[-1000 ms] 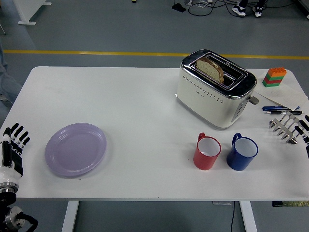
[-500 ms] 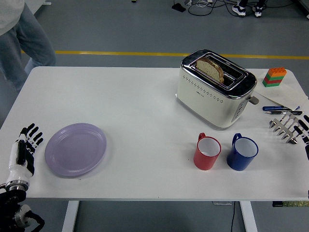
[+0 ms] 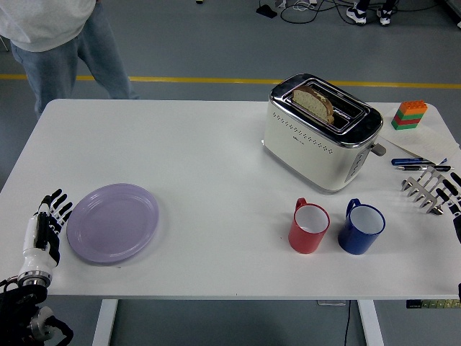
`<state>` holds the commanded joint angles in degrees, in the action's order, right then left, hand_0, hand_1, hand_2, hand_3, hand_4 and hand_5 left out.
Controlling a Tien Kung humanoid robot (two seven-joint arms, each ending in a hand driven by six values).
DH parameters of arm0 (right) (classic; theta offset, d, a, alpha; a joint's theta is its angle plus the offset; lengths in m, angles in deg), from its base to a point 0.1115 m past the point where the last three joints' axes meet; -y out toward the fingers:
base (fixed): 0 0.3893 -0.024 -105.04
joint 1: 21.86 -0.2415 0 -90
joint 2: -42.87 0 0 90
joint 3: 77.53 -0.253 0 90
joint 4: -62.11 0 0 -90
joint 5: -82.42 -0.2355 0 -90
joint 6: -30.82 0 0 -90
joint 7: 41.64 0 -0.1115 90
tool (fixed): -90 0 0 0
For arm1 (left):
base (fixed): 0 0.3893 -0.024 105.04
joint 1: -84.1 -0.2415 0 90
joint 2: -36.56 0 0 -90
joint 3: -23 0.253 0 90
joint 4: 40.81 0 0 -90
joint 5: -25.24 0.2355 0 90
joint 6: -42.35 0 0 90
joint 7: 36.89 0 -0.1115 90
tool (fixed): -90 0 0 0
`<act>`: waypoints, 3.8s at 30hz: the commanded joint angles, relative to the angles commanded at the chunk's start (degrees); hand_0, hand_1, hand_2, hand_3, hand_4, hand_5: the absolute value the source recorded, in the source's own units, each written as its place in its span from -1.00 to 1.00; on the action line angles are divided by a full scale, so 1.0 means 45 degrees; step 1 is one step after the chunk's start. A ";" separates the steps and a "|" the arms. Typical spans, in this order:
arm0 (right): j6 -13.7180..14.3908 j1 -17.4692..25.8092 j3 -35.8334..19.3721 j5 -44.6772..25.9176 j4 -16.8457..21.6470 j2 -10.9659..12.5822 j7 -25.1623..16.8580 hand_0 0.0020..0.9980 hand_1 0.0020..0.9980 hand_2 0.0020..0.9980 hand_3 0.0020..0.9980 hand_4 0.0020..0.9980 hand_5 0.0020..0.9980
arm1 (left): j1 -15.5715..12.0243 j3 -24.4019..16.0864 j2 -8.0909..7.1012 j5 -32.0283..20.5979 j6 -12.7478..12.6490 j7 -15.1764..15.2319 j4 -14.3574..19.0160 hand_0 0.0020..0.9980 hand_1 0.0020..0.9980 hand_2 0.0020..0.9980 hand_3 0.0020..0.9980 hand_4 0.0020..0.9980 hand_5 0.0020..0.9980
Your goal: Push plate across desktop,pick up the break from the machine,place the break in the plate
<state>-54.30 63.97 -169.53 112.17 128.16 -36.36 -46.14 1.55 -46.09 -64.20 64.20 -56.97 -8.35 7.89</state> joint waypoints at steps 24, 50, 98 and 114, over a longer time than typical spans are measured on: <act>-0.0004 -0.0106 0.0034 -0.0004 -0.0016 -0.0029 -0.0003 0.41 0.30 0.31 0.21 0.02 -0.33 | 0.0632 0.1047 0.0305 -0.0253 0.0090 -0.0011 -0.0256 0.60 0.64 0.70 0.63 -0.05 1.00; -0.0016 -0.0212 0.0196 -0.0007 -0.0028 -0.0031 -0.0004 0.41 0.29 0.31 0.21 0.02 -0.33 | 0.1040 0.2704 0.0869 -0.1182 0.0174 0.0119 0.0017 0.59 0.63 0.69 0.62 -0.06 1.00; -0.0065 -0.0241 0.0558 -0.0030 -0.0062 -0.0018 -0.0006 0.41 0.29 0.30 0.21 0.02 -0.33 | 0.1814 0.5535 0.1446 -0.6532 0.0779 0.0854 0.0343 0.56 0.60 0.66 0.59 -0.07 1.00; -0.0075 -0.0251 0.0678 -0.0038 -0.0080 -0.0017 -0.0007 0.41 0.29 0.31 0.21 0.02 -0.33 | 0.2419 0.6155 0.1790 -0.6667 0.0777 0.0879 -0.0178 0.56 0.59 0.66 0.58 -0.07 1.00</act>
<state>-54.64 62.84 -166.48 112.00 127.79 -36.44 -46.17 12.43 -18.39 -56.15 34.20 -53.48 -4.39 7.08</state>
